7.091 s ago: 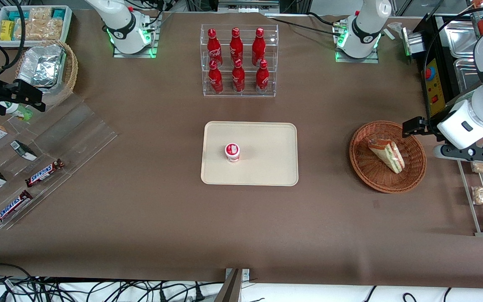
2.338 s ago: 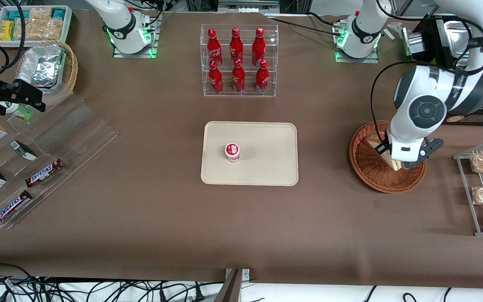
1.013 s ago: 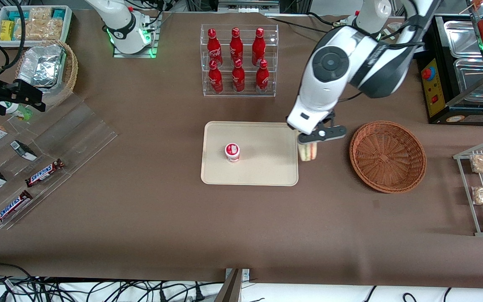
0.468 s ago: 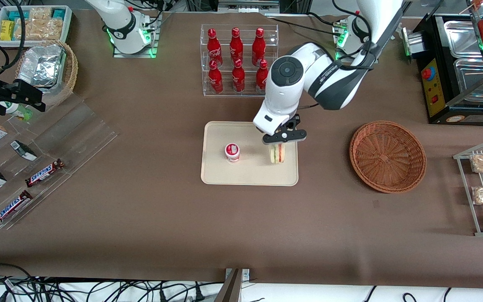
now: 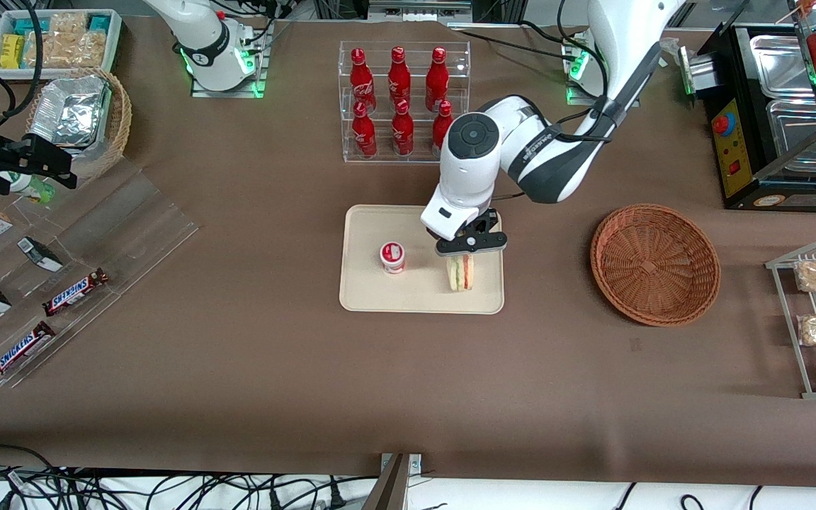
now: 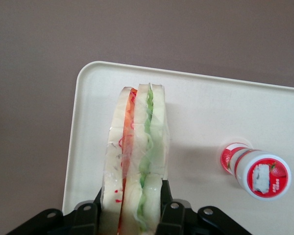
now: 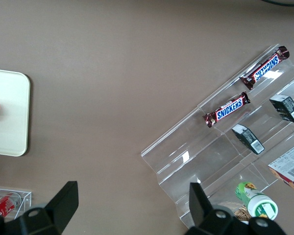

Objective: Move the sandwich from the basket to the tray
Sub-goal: 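Lower the sandwich onto the tray and open the left gripper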

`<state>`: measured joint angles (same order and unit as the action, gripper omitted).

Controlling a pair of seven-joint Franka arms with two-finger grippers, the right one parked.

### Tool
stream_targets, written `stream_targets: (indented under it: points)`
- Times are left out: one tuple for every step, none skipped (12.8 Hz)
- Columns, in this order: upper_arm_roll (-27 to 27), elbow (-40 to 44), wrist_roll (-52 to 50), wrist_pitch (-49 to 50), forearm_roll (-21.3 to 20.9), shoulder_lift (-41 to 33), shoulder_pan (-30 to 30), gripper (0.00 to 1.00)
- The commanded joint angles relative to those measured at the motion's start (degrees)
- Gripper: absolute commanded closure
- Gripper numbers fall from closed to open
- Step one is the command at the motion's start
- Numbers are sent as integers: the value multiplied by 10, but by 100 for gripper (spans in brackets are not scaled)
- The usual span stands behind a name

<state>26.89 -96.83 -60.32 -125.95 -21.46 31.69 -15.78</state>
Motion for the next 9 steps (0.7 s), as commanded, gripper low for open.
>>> stream_targets:
  points:
    - [-2,-39,-48,-44,-44,-6,-5,57]
    - [0,-42,-57,-44,-53,-7,-9,57]
    - [0,-42,-59,-45,-54,-6,-13,57]
    - [-1,-43,-59,-45,-60,-4,-15,57]
    - [0,-49,-61,-46,-72,-2,-16,57]
    - [0,-61,-72,-59,-85,-2,-16,57]
    - [-1,-77,-89,-82,-98,-4,-16,57]
    - [-1,-88,-110,-97,-121,-3,-16,57]
    - [0,-93,-128,-99,-142,-2,-16,57]
